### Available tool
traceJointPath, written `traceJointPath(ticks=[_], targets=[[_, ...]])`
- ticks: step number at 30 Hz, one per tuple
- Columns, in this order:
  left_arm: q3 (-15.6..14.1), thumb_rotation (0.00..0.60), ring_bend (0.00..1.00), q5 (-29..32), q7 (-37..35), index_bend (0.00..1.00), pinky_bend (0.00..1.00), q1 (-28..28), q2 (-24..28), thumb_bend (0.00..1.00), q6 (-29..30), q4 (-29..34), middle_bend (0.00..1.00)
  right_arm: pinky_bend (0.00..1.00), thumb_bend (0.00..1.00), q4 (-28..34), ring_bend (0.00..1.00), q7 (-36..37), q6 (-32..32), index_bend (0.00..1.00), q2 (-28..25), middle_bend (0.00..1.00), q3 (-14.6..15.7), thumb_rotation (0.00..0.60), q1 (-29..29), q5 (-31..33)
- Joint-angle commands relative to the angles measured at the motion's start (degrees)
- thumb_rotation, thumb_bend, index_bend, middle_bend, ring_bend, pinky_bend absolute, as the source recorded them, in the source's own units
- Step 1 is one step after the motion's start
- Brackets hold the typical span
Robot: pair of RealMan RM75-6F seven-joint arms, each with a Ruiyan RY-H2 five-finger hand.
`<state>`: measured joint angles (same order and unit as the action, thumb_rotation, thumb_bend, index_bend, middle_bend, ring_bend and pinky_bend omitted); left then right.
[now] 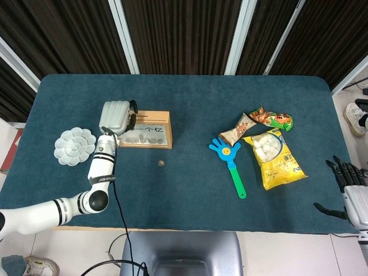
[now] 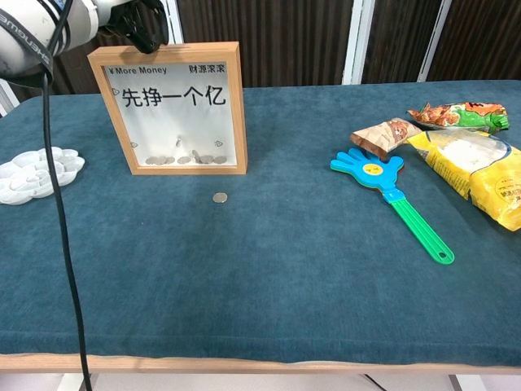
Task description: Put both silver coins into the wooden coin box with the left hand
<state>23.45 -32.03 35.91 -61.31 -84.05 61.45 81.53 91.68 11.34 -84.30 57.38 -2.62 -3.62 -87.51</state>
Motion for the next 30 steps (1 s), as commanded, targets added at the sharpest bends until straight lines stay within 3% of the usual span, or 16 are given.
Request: traceJointPath(ticks=[1,7,11,15,18,22,25,30], targets=[[-0.16,0.6,1.0,-0.98,-0.47,0.48,1.0,0.29,0.33,0.53,0.7,1.02,1.0,0.0,0.04,-0.01,0.0,0.01,0.01,0.0,0.0,0.0,0.0,0.6,-0.01,-0.02],[-3.01,0.6,1.0,-13.12,-6.74,0.39,1.0,5.32,2.42,0.46,7.51,12.26,1.0,0.0,0.04,0.1,0.0,-0.3,0.14,0.0,0.15,0.0,0.05,0.6,-0.1,-0.12],[-8.75,0.6,1.0,-23.05,-11.45,0.39,1.0,10.75,2.02,0.43,12.46,18.05,1.0,0.0,0.04,0.33,0.0,-0.51,-0.22,0.0,0.2,0.0,0.28,0.6,0.01,-0.71],[-14.21,0.6,1.0,-29.1,-15.63,0.39,1.0,15.61,-0.82,0.43,15.74,19.02,1.0,0.0,0.04,0.49,0.0,-0.98,-0.39,0.0,0.32,0.0,0.66,0.6,0.02,-1.56],[-17.56,0.6,1.0,-32.75,-19.97,0.4,1.0,19.17,-5.02,0.43,17.89,15.89,1.0,0.0,0.04,0.64,0.0,-1.31,-0.55,0.0,0.38,0.0,0.84,0.6,0.05,-2.0],[-19.68,0.6,1.0,-34.11,-25.64,0.41,1.0,21.99,-11.52,0.43,16.76,7.39,1.0,0.0,0.04,0.72,0.0,-0.74,-1.55,0.0,0.16,0.0,0.78,0.6,0.5,-2.1],[-19.6,0.6,1.0,-32.85,-27.49,0.42,1.0,22.24,-15.63,0.43,12.83,0.84,1.0,0.0,0.04,0.5,0.0,0.64,-2.81,0.0,-0.16,0.0,0.59,0.6,1.05,-2.14],[-16.94,0.6,1.0,-31.76,-27.84,0.42,1.0,20.95,-23.13,0.43,8.27,-10.93,1.0,0.0,0.04,-0.22,0.0,2.94,-3.62,0.0,-0.72,0.0,0.39,0.6,1.51,-1.89]])
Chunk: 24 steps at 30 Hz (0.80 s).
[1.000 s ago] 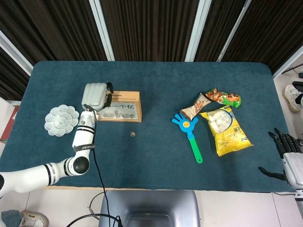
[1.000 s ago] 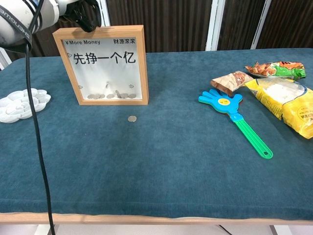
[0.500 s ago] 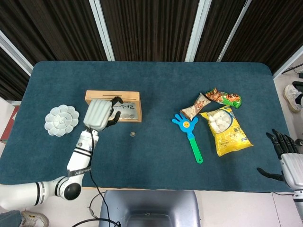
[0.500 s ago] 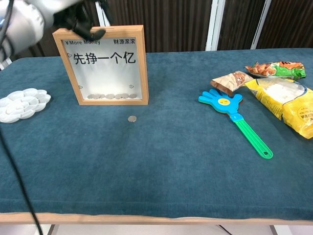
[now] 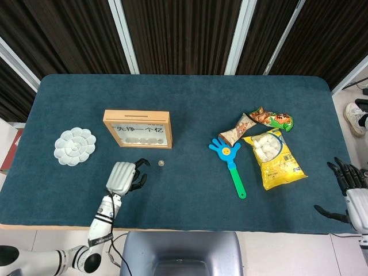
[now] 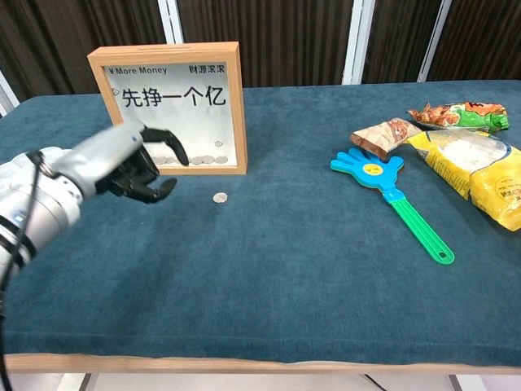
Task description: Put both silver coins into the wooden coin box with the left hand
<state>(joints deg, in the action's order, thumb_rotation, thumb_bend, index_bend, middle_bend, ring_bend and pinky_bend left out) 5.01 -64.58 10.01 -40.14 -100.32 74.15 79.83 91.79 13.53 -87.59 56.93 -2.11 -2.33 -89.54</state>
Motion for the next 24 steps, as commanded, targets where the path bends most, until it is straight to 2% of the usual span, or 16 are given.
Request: traceJointPath(ticks=[1,13,17,24], targets=[[1.96,0.6,1.0,0.73,-2.15,0.42,1.0,-0.53,-7.97,0.43,-5.12,-11.12,1.0,0.0,0.04,-0.47,0.0,1.14,-0.44,0.0,-0.36,0.0,-0.18,0.6,0.3,0.25],[8.04,0.6,1.0,1.05,1.0,0.44,1.0,-6.44,-21.03,0.43,-12.73,-33.39,1.0,0.0,0.04,-1.43,0.0,3.73,-0.3,0.0,-1.06,0.0,-0.67,0.6,0.59,1.42],[8.89,0.6,1.0,-0.34,1.02,0.44,1.0,-7.57,-23.83,0.43,-12.29,-38.01,1.0,0.0,0.04,-1.49,0.0,4.08,0.03,0.0,-1.19,0.0,-0.71,0.6,0.48,1.48],[9.91,0.6,1.0,-1.54,1.14,0.43,1.0,-8.08,-25.8,0.43,-12.78,-41.57,1.0,0.0,0.04,-1.58,0.0,4.36,0.15,0.0,-1.29,0.0,-0.62,0.6,0.47,1.24]])
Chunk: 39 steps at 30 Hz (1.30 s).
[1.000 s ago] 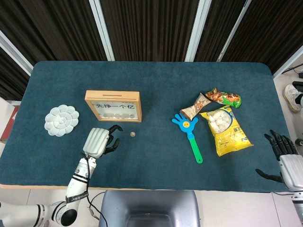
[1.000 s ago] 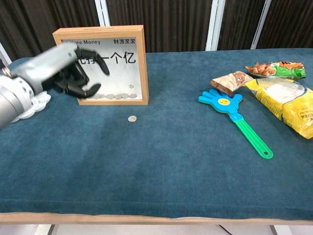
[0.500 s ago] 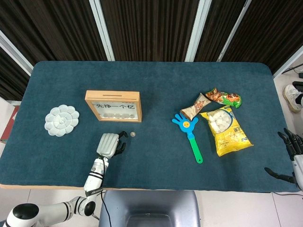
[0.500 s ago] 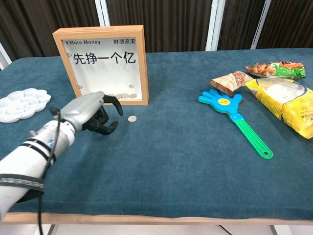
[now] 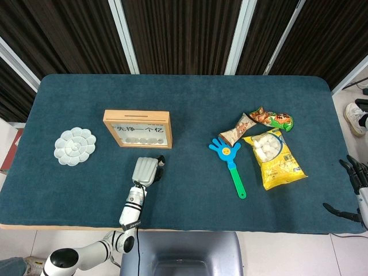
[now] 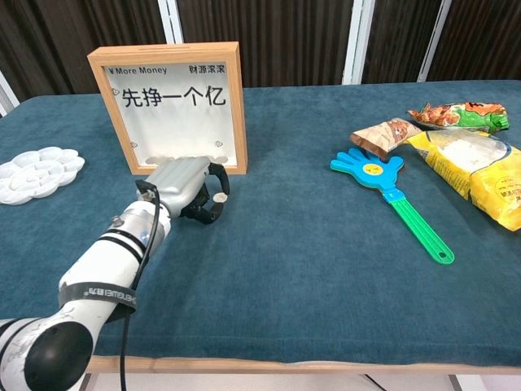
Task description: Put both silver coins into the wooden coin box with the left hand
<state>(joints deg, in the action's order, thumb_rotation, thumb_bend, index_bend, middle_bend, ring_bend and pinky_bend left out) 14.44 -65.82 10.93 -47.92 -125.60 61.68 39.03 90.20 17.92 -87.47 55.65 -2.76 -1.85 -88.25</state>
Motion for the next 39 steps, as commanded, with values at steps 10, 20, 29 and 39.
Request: traceJointPath(ticks=[10,20,29,39], targets=[[1.9,0.6,1.0,-1.14,1.85,0.44,1.0,-0.88,-1.34,0.43,-1.19,-3.33,1.0,0.0,0.04,0.11,0.0,-0.18,0.25,0.0,-0.05,0.0,0.06,0.6,-0.06,-0.1],[2.02,0.6,1.0,-1.85,3.29,0.44,1.0,-0.2,-1.65,0.43,-1.69,-4.34,1.0,0.0,0.04,0.03,0.0,-0.01,-0.21,0.0,-0.05,0.0,0.08,0.6,0.16,-0.36],[2.34,0.6,1.0,-2.49,2.92,0.44,1.0,-0.02,-1.83,0.43,-2.19,-5.24,1.0,0.0,0.04,0.08,0.0,-0.13,-0.17,0.0,0.0,0.0,-0.01,0.6,0.14,-0.27],[2.83,0.6,1.0,-3.02,2.33,0.45,1.0,-0.12,-2.18,0.43,-2.49,-6.48,1.0,0.0,0.04,0.05,0.0,-0.04,-0.19,0.0,-0.05,0.0,0.02,0.6,0.18,-0.37]])
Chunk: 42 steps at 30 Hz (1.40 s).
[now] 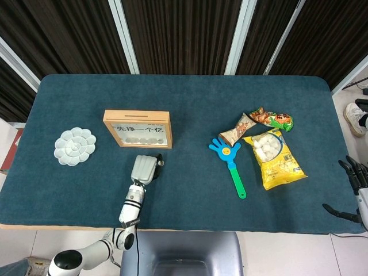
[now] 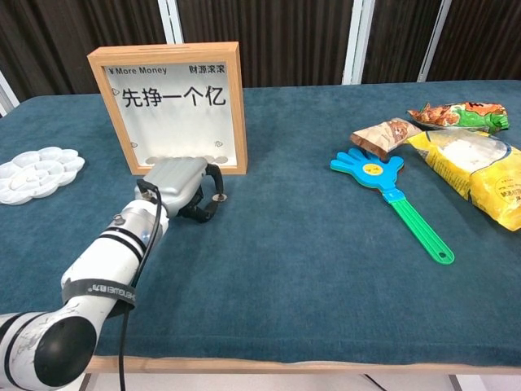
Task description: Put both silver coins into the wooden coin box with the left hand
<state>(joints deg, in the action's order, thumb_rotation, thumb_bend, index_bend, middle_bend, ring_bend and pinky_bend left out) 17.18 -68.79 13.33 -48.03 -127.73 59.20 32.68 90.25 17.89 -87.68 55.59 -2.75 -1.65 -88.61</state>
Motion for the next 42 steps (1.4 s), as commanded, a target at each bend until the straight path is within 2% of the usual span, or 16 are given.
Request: traceJointPath(ticks=[1,11,18,27,42], targets=[[0.19,0.6,1.0,-0.06,-0.12,0.45,1.0,-0.04,-0.11,0.43,-0.05,-0.24,1.0,0.0,0.04,0.03,0.0,-0.01,0.08,0.0,-0.02,0.0,0.04,0.6,-0.03,-0.05],[0.46,0.6,1.0,-0.46,-0.52,0.46,1.0,-0.21,-0.55,0.43,-0.42,-1.14,1.0,0.0,0.04,-0.07,0.0,0.37,-0.17,0.0,-0.12,0.0,-0.01,0.6,0.11,-0.03],[1.23,0.6,1.0,-0.2,-1.49,0.54,1.0,-0.56,-1.31,0.43,-0.8,-2.39,1.0,0.0,0.04,-0.12,0.0,0.44,-0.14,0.0,-0.17,0.0,0.03,0.6,0.15,-0.05],[1.83,0.6,1.0,-0.43,-3.21,0.54,1.0,-1.37,-2.28,0.43,-0.89,-4.62,1.0,0.0,0.04,-0.35,0.0,1.1,-0.29,0.0,-0.38,0.0,-0.08,0.6,0.37,0.31],[1.62,0.6,1.0,-1.18,-3.64,0.54,1.0,-1.08,-1.86,0.43,0.36,-4.2,1.0,0.0,0.04,-0.22,0.0,0.7,-0.11,0.0,-0.29,0.0,-0.03,0.6,0.27,0.09]])
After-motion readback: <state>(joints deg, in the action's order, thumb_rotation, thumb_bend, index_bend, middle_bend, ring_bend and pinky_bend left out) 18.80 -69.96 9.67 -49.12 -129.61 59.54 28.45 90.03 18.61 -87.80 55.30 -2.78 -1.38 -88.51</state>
